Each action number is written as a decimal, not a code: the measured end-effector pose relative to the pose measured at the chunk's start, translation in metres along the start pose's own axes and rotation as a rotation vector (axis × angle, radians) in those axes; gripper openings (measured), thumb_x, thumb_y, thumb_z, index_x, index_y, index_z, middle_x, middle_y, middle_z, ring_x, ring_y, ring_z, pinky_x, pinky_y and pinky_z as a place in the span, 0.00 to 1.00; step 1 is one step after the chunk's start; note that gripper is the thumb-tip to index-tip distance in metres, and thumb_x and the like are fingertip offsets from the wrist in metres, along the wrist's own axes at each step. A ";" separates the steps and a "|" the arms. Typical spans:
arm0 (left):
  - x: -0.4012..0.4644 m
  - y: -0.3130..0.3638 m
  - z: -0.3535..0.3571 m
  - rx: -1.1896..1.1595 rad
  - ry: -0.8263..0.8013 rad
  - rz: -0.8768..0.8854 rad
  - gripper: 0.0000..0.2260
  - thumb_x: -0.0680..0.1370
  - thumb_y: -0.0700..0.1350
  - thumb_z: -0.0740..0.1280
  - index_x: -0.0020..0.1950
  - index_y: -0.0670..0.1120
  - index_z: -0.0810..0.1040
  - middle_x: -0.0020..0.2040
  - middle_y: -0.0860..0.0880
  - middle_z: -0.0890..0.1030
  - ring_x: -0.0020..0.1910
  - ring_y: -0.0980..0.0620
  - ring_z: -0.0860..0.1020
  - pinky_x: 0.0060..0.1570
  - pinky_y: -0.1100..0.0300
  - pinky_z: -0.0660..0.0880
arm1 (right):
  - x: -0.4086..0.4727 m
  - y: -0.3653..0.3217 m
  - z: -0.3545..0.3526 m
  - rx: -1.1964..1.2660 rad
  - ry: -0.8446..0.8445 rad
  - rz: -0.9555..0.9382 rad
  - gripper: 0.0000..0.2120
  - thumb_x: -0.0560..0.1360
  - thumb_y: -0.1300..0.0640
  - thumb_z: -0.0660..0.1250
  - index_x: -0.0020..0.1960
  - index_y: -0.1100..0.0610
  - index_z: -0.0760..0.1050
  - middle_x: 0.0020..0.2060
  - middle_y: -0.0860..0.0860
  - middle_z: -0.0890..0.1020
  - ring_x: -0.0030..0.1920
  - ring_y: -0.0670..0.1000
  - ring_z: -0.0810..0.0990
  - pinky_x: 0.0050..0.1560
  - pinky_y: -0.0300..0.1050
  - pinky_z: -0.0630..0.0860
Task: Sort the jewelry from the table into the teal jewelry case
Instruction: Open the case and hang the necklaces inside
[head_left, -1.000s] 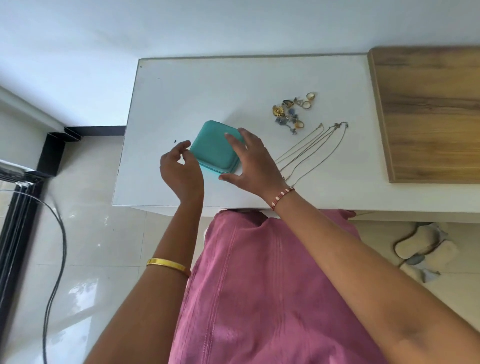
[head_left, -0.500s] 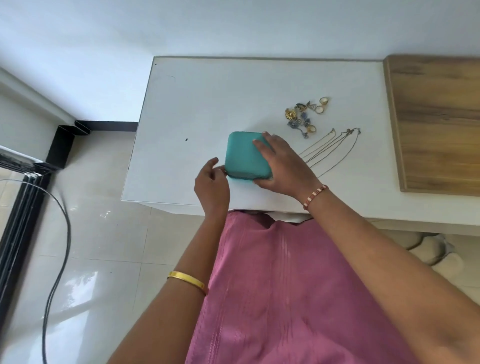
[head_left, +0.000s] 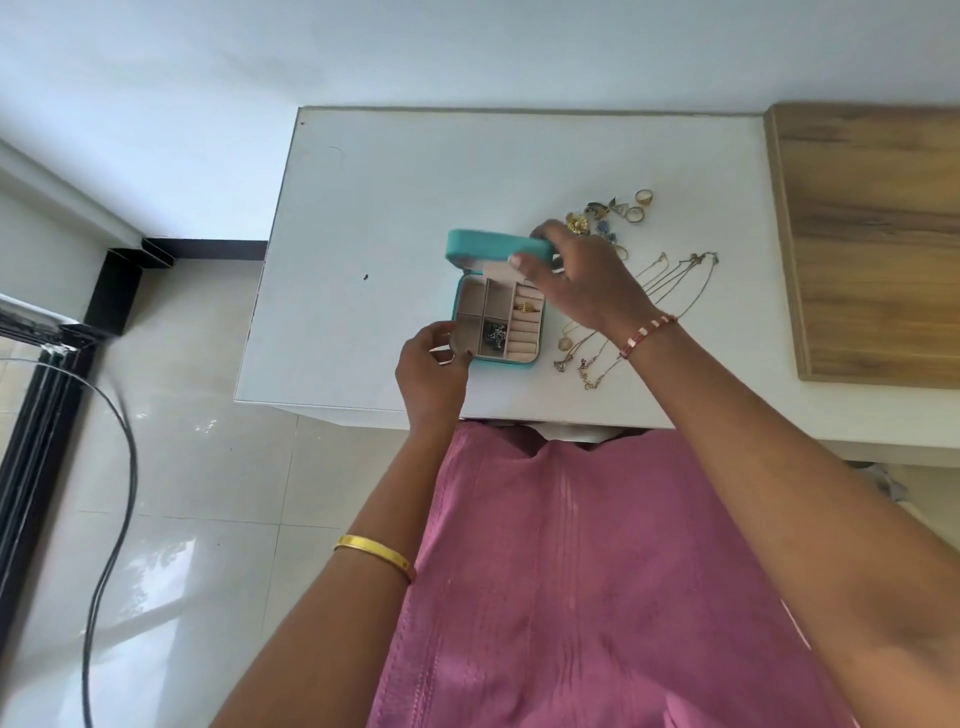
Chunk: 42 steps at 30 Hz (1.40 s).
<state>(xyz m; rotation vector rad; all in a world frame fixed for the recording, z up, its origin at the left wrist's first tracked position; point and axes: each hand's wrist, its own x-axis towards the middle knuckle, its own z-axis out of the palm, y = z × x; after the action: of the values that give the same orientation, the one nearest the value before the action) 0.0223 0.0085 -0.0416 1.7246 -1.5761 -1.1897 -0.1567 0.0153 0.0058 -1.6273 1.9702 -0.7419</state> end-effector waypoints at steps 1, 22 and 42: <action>0.002 -0.001 0.000 0.014 -0.003 -0.008 0.12 0.73 0.36 0.69 0.55 0.43 0.79 0.53 0.46 0.82 0.41 0.54 0.77 0.36 0.80 0.68 | 0.007 0.002 -0.002 0.002 0.033 0.023 0.19 0.78 0.46 0.59 0.55 0.62 0.71 0.40 0.55 0.79 0.38 0.54 0.78 0.31 0.40 0.73; -0.015 -0.012 -0.033 0.038 -0.365 -0.245 0.15 0.68 0.32 0.73 0.40 0.48 0.71 0.34 0.47 0.75 0.37 0.48 0.75 0.45 0.55 0.74 | 0.014 0.000 0.032 0.441 0.166 0.474 0.25 0.75 0.37 0.58 0.29 0.55 0.64 0.20 0.44 0.64 0.32 0.52 0.72 0.42 0.60 0.78; 0.008 0.031 -0.020 0.033 -0.095 0.003 0.14 0.78 0.45 0.65 0.62 0.43 0.73 0.58 0.48 0.79 0.49 0.55 0.75 0.47 0.66 0.70 | -0.011 0.001 0.024 0.408 0.134 0.209 0.25 0.72 0.35 0.59 0.27 0.51 0.59 0.22 0.44 0.61 0.23 0.42 0.61 0.28 0.34 0.57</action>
<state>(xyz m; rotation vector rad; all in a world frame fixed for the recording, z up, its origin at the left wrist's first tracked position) 0.0227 -0.0090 -0.0078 1.7083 -1.6617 -1.2678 -0.1392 0.0240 -0.0119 -1.1410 1.8850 -1.1061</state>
